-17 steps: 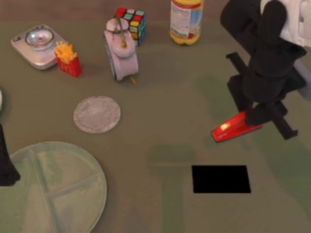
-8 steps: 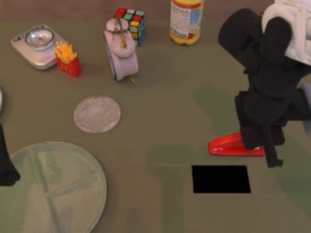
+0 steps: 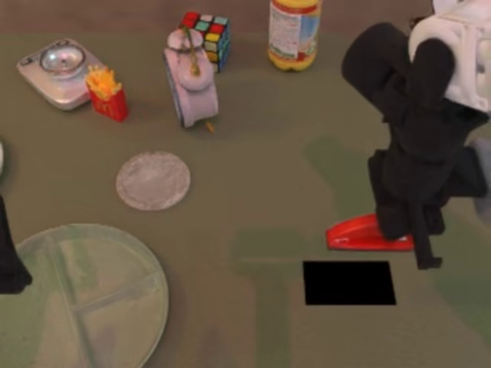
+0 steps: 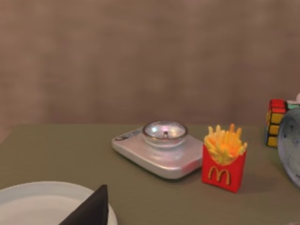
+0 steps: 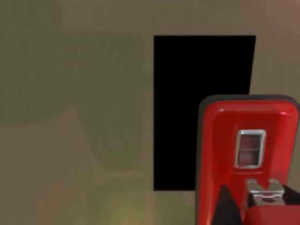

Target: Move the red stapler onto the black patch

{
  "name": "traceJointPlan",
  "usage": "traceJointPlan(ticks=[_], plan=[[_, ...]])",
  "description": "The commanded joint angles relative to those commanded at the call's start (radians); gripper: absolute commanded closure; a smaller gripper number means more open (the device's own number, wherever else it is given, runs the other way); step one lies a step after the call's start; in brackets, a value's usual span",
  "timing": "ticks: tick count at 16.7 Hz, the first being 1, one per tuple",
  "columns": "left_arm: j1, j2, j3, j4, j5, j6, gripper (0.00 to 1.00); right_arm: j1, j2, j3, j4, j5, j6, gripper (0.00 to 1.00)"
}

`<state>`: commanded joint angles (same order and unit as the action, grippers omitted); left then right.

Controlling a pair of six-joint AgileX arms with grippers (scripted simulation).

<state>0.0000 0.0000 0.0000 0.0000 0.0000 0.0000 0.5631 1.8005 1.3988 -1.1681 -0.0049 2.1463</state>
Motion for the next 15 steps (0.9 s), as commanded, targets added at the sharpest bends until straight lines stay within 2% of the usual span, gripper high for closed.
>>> traceJointPlan(ticks=[7,13,15], plan=[[0.000,0.000,0.000,0.000,0.000,0.000,0.00,0.026,0.104,-0.185,0.299,-0.001,0.025,1.00],[0.000,0.000,0.000,0.000,0.000,0.000,0.00,0.031,0.119,-0.210,0.332,-0.001,0.029,1.00],[0.000,0.000,0.000,0.000,0.000,0.000,0.00,0.031,0.119,-0.210,0.332,-0.001,0.029,0.85]])
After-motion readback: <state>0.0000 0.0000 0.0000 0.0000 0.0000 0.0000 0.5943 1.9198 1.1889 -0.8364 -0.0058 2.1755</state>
